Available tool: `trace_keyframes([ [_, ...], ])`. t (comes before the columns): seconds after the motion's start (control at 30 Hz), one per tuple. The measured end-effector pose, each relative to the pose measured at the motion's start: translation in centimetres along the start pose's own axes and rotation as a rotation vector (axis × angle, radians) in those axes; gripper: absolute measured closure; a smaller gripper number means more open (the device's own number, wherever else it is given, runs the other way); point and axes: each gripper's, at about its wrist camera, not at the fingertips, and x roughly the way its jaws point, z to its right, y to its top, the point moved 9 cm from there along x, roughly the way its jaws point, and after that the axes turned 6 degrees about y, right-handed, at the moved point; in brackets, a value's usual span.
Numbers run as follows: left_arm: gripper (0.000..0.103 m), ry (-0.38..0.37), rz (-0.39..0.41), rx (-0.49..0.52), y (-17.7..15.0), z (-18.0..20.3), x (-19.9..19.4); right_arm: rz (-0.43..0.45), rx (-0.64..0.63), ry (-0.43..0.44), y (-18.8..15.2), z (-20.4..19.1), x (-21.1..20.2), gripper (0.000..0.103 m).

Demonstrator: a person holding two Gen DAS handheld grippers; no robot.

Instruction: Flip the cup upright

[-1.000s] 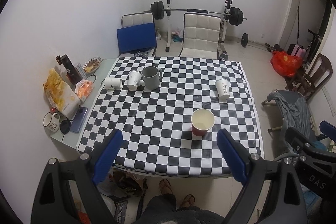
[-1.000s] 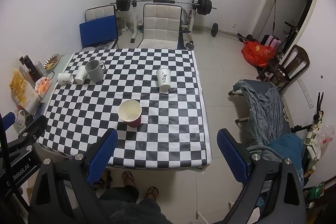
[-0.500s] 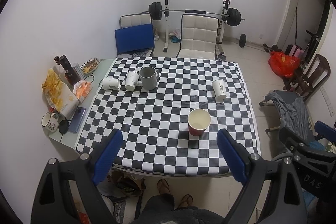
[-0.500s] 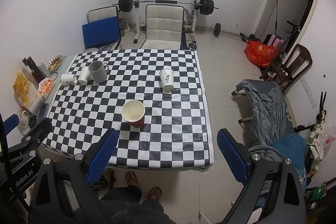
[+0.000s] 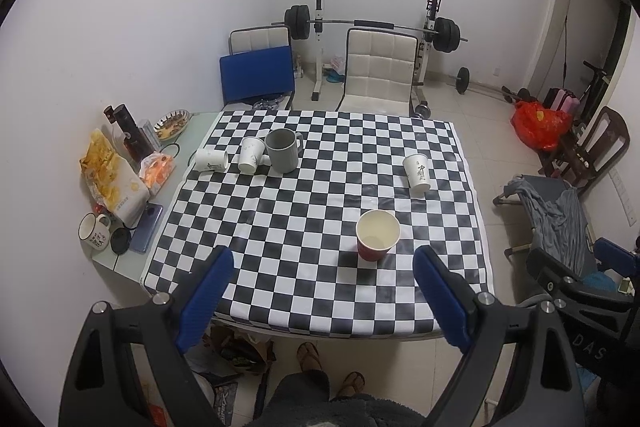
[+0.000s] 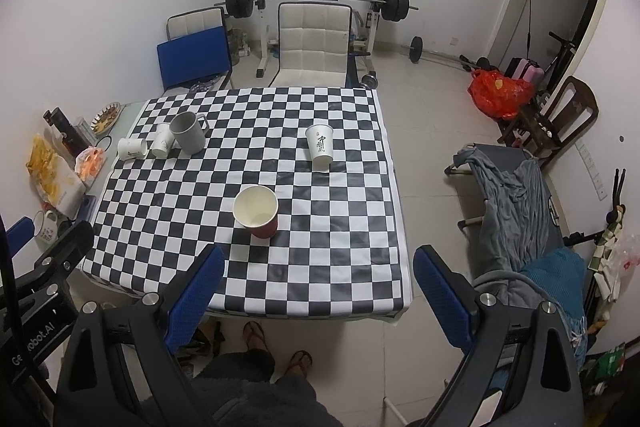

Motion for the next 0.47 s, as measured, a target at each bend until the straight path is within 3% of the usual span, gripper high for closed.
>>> trace_keyframes([
  [0.47,0.012,-0.009,-0.003,-0.004,0.1,0.58,-0.34,0.001,0.003,0.0,-0.09,0.27,0.13,0.006],
])
